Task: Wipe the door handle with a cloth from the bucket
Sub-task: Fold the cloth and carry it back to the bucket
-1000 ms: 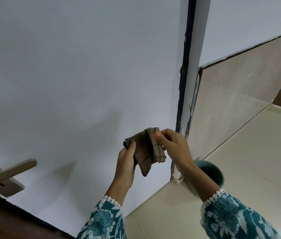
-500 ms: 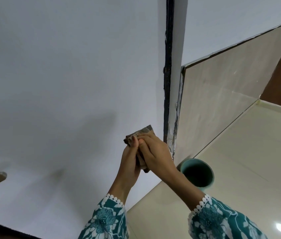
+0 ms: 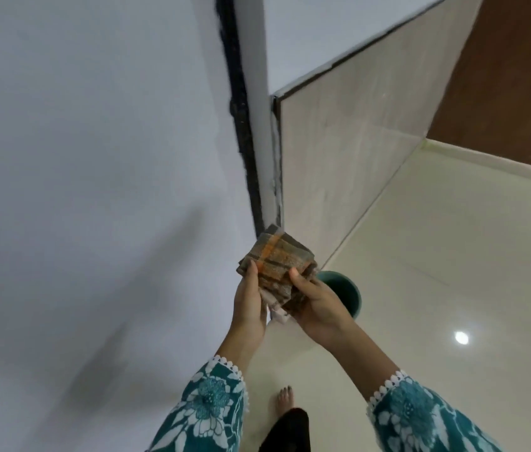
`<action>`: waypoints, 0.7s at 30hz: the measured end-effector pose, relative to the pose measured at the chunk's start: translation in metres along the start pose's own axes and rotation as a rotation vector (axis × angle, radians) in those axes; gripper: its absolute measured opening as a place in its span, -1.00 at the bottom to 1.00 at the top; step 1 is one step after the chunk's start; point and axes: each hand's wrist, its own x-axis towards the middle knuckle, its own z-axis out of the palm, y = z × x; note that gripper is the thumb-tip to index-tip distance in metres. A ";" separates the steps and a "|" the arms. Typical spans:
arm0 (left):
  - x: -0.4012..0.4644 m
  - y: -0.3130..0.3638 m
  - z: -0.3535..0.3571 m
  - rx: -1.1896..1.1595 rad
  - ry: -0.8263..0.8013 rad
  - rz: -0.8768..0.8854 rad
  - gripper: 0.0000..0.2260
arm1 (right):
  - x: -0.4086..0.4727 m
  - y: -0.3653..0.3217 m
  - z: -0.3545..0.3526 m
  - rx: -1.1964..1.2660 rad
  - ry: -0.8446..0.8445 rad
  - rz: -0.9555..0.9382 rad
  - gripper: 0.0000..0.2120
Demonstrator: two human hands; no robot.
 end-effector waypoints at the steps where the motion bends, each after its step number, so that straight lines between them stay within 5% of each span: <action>1: 0.016 -0.009 0.006 0.031 -0.019 -0.051 -0.61 | 0.013 -0.006 -0.008 0.031 0.070 -0.024 -0.56; 6: 0.096 -0.039 0.022 0.171 -0.125 -0.303 -0.63 | 0.077 -0.055 -0.062 -0.001 0.405 -0.082 -0.69; 13: 0.192 -0.071 0.055 0.159 -0.024 -0.382 -0.69 | 0.124 -0.120 -0.161 -0.233 0.662 -0.101 -0.69; 21: 0.263 -0.130 0.090 0.066 0.116 -0.356 -0.77 | 0.213 -0.126 -0.293 -0.670 0.647 0.152 -0.67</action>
